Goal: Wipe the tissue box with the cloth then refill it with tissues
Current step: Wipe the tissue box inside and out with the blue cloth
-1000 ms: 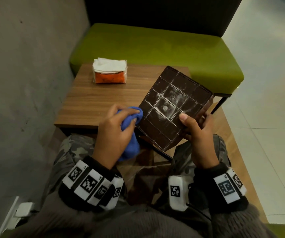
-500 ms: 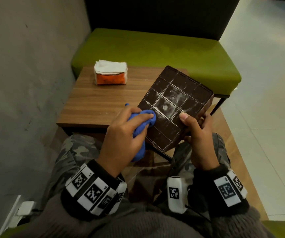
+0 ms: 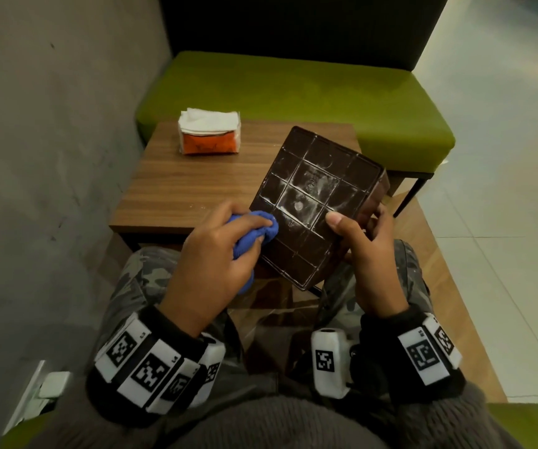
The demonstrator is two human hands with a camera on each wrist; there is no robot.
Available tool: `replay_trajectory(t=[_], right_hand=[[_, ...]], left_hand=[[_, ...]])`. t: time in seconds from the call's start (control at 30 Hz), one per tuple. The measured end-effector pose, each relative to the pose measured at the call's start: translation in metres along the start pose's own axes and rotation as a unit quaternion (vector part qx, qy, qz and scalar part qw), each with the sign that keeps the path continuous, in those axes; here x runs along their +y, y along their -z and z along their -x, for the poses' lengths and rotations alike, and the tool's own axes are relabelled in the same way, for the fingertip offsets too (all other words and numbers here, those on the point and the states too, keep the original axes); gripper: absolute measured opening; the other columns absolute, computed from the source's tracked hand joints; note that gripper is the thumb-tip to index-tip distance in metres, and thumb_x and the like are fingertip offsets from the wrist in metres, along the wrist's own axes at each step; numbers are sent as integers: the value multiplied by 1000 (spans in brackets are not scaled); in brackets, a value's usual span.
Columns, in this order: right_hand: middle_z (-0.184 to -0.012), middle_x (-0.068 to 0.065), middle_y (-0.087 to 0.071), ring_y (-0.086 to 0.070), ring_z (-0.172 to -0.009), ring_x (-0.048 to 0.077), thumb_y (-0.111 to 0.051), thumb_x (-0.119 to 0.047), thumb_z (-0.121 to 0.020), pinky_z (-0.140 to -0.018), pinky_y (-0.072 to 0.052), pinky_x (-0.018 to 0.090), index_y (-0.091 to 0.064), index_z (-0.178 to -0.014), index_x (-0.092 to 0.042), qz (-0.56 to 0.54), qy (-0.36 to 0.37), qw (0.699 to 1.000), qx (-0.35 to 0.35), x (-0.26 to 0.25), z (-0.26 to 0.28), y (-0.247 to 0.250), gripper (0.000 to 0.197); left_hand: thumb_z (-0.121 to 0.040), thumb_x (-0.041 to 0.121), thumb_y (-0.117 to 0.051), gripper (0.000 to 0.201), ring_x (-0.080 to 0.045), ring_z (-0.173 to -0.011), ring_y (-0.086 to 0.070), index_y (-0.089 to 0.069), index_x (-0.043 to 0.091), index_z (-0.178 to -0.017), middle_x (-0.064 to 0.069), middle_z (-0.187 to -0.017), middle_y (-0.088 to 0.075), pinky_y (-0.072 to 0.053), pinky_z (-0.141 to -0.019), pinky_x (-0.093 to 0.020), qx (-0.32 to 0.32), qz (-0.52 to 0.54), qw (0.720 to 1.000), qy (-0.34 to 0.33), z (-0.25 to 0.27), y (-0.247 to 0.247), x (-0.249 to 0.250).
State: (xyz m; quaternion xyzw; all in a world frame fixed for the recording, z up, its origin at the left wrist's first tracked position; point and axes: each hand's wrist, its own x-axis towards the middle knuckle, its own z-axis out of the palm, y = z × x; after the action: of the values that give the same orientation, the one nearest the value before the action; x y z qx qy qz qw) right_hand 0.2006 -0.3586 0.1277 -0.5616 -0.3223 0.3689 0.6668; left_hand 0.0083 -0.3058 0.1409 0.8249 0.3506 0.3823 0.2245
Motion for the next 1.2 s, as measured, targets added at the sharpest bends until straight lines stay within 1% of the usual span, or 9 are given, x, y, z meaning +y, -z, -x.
replay_trajectory(t=[0.1, 0.23, 0.4, 0.6, 0.73, 0.9, 0.97, 1.07, 1.2], right_hand=[[-112, -6, -63, -69, -99, 9, -75, -47, -52, -78, -58, 27, -42, -131, -21, 6, -11, 1000, -1, -1, -1, 2, 89], [-118, -4, -63, -67, -105, 15, -74, -47, -53, -81, -60, 31, -43, -131, -22, 3, -15, 1000, -3, -3, -2, 0, 88], [-118, -3, -63, -68, -101, 11, -75, -47, -52, -73, -56, 21, -42, -132, -22, 1, -9, 1000, 7, -9, -6, 2, 90], [-118, -5, -63, -68, -103, 12, -75, -46, -54, -83, -59, 31, -43, -127, -26, 7, -17, 1000, -10, -3, 1, -11, 83], [-116, -6, -62, -67, -104, 13, -75, -36, -64, -86, -59, 36, -44, -121, -28, -19, -20, 1000, 4, -8, -2, -7, 65], [-117, -6, -63, -67, -105, 14, -74, -46, -56, -86, -58, 35, -44, -121, -30, -5, -20, 1000, -2, -6, 4, -11, 74], [-118, -4, -63, -67, -105, 14, -76, -42, -60, -83, -59, 32, -45, -122, -28, -16, -23, 1000, 9, -8, 2, -10, 71], [-114, -5, -63, -68, -102, 14, -71, -33, -68, -82, -58, 34, -43, -129, -22, -23, -31, 999, 12, -9, 3, -6, 67], [-115, -9, -64, -67, -107, 13, -77, -40, -60, -93, -55, 49, -41, -132, -23, -19, -27, 999, 4, -2, 14, -8, 82]], left_hand=[[-85, 24, -55, 27, -11, -98, -58, -68, 14, -106, 1, -105, -58, -49, -87, -30, -13, 1, 1000, -3, 4, 0, -1], [-84, 12, -61, 26, -12, -98, -56, -68, 13, -109, -1, -106, -56, -48, -88, -28, 20, 9, 1000, -6, -7, -1, 2], [-84, 16, -60, 27, -11, -98, -56, -68, 13, -109, 1, -107, -56, -49, -86, -31, -1, 4, 1000, -1, 7, -3, 0], [-85, 7, -63, 25, -14, -95, -55, -67, 10, -109, -4, -103, -56, -48, -84, -28, 51, -4, 999, -16, -16, 4, 8], [-84, 8, -64, 25, -18, -96, -57, -67, 8, -108, -7, -104, -57, -49, -84, -34, 14, -8, 999, -35, -4, 4, 4], [-85, 5, -62, 20, -10, -100, -56, -66, 7, -105, -10, -106, -58, -43, -89, -16, 102, 7, 995, -12, -21, 5, -1], [-85, 6, -63, 22, -12, -98, -54, -65, 8, -106, -7, -107, -55, -44, -86, -18, 82, -13, 996, -20, -14, -2, 6], [-84, 8, -63, 25, -19, -96, -56, -66, 7, -109, -10, -106, -55, -46, -85, -26, 28, -36, 995, -89, 6, -15, 10], [-86, 8, -62, 21, -15, -96, -56, -66, 7, -106, -9, -105, -56, -43, -84, -16, 134, -19, 991, 7, -15, -7, -7]])
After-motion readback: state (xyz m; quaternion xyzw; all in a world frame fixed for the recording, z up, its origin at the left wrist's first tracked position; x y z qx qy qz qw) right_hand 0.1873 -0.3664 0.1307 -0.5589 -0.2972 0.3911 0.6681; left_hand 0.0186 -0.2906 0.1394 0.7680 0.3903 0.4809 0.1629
